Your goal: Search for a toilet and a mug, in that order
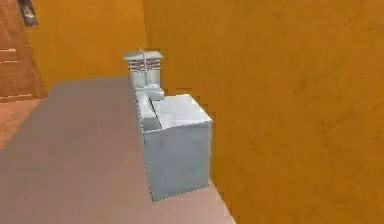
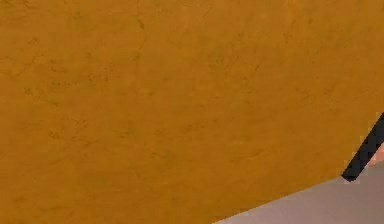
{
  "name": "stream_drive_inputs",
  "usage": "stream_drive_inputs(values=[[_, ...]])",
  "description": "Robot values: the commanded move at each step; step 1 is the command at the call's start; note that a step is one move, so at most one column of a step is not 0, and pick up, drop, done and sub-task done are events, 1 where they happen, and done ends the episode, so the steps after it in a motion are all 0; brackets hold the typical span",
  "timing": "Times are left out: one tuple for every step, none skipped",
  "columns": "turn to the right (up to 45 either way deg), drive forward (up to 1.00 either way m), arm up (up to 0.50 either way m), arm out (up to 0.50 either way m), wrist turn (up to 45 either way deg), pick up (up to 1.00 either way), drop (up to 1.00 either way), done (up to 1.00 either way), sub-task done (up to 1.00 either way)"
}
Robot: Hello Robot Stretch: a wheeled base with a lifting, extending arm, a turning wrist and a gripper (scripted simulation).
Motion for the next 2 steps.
stream_drive_inputs(values=[[-39.0, 0.00, 0.00, 0.00, 0.0, 0.00, 0.00, 0.00, 0.00], [0.0, 1.00, 0.00, 0.00, 0.0, 0.00, 0.00, 0.00, 0.00]])
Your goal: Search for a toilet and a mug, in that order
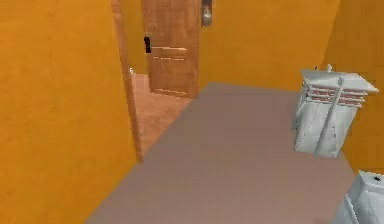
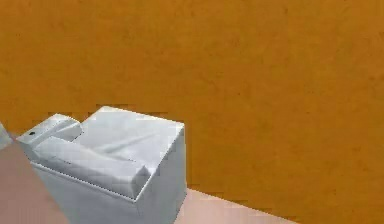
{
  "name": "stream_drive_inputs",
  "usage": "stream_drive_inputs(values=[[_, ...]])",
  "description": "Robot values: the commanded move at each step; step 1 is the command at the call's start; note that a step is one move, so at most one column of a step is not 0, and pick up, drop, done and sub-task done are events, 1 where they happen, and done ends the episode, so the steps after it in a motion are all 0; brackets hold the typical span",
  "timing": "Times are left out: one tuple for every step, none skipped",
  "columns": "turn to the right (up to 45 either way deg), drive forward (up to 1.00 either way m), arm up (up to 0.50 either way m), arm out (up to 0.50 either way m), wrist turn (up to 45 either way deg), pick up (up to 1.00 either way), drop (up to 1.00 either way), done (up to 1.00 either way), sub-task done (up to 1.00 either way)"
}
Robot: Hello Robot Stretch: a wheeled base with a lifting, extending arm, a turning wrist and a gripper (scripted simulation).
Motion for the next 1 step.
stream_drive_inputs(values=[[-30.0, 0.00, 0.00, 0.00, 0.0, 0.00, 0.00, 0.00, 0.00]])
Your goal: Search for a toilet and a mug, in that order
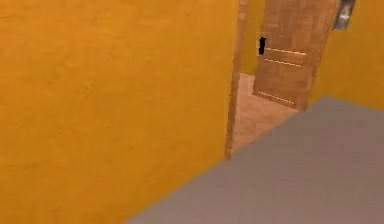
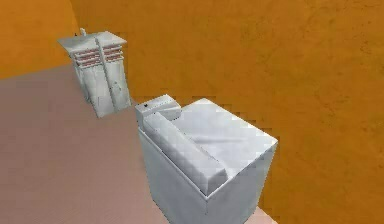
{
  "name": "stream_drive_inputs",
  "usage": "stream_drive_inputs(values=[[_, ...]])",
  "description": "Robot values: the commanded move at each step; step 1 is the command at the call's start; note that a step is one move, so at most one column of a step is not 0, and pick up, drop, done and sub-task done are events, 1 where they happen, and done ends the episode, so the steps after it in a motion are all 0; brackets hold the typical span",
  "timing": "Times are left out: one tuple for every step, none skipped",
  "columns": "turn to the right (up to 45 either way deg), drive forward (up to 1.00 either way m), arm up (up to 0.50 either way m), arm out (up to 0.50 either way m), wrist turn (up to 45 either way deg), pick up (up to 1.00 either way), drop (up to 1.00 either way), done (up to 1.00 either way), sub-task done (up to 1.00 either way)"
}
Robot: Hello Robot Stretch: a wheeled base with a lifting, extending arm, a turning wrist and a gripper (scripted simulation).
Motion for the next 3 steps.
stream_drive_inputs(values=[[0.0, 0.05, 0.00, 0.00, 0.0, 0.00, 0.00, 0.00, 0.00], [36.0, 0.00, 0.00, 0.00, 0.0, 0.00, 0.00, 0.00, 0.00], [0.0, 1.00, 0.00, 0.00, 0.0, 0.00, 0.00, 0.00, 0.00]])
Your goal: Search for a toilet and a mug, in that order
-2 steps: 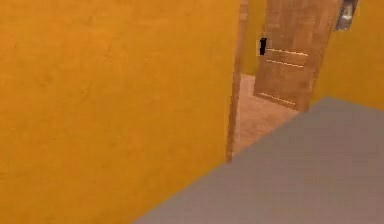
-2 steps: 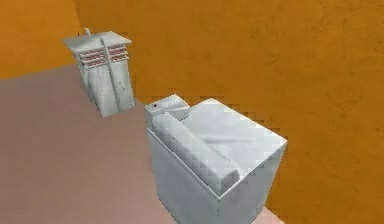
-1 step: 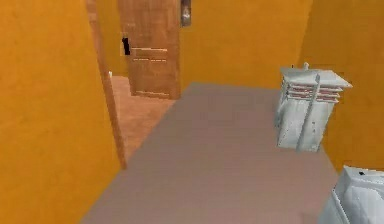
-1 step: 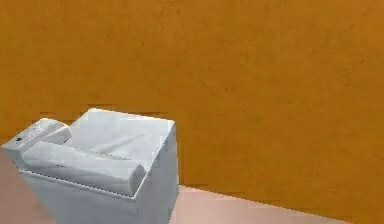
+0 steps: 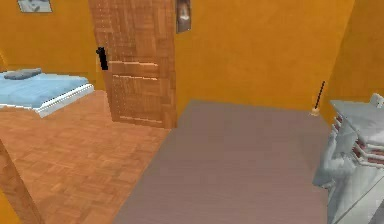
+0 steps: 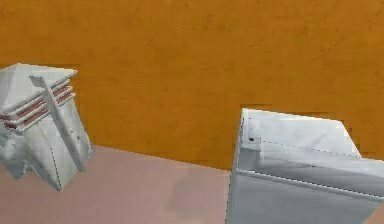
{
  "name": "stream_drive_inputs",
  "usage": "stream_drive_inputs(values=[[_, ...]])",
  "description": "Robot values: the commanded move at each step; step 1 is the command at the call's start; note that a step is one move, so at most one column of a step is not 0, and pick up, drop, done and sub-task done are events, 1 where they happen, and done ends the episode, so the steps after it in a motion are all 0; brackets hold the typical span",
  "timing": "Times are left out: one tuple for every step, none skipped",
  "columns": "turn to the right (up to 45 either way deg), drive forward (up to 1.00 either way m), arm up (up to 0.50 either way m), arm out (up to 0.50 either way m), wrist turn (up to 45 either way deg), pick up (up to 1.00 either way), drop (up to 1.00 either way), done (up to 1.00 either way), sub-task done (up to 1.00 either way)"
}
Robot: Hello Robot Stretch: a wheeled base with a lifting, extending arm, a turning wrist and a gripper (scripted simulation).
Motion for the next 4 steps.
stream_drive_inputs(values=[[0.0, 0.60, 0.00, 0.00, 0.0, 0.00, 0.00, 0.00, 0.00], [-45.0, 0.00, 0.00, 0.00, 0.0, 0.00, 0.00, 0.00, 0.00], [-9.0, 0.00, 0.00, 0.00, 0.0, 0.00, 0.00, 0.00, 0.00], [0.0, 1.00, 0.00, 0.00, 0.0, 0.00, 0.00, 0.00, 0.00]])
